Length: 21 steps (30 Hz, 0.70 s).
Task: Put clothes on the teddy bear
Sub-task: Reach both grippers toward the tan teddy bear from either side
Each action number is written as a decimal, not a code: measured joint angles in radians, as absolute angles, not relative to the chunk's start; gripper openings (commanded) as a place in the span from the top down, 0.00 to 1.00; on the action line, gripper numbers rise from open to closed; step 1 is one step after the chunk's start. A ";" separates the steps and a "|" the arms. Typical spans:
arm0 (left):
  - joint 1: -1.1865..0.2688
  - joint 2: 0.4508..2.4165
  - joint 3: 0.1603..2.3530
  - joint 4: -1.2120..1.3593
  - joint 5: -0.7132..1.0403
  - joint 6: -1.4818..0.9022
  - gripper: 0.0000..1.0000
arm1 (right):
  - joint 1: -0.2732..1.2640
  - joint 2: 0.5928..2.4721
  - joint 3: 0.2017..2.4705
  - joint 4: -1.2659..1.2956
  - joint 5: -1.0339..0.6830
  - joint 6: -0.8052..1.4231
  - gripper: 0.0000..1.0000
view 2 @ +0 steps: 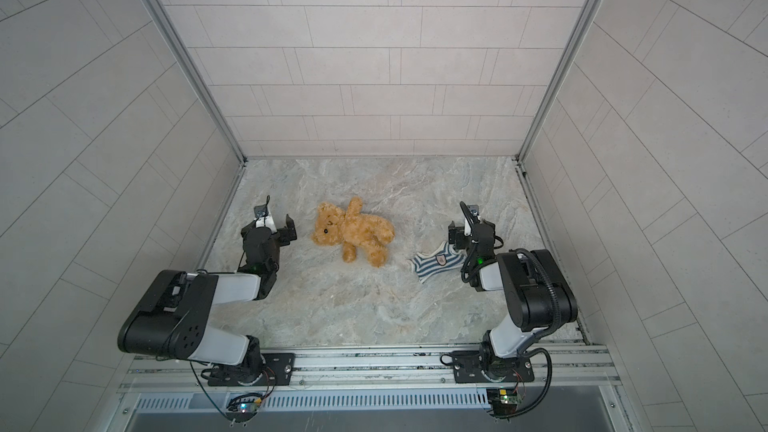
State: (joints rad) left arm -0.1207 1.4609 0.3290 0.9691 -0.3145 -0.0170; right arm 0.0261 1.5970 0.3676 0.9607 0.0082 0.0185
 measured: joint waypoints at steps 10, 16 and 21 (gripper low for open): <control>-0.121 1.257 0.380 0.760 -0.327 -0.022 0.00 | 0.026 1.453 0.361 0.879 0.026 0.019 0.00; -0.121 1.104 0.509 0.490 -0.319 -0.112 0.00 | 0.031 1.254 0.396 0.660 0.042 0.061 0.00; -0.121 1.030 0.647 0.238 -0.208 -0.265 0.00 | 0.079 1.131 0.544 0.352 0.050 0.169 0.00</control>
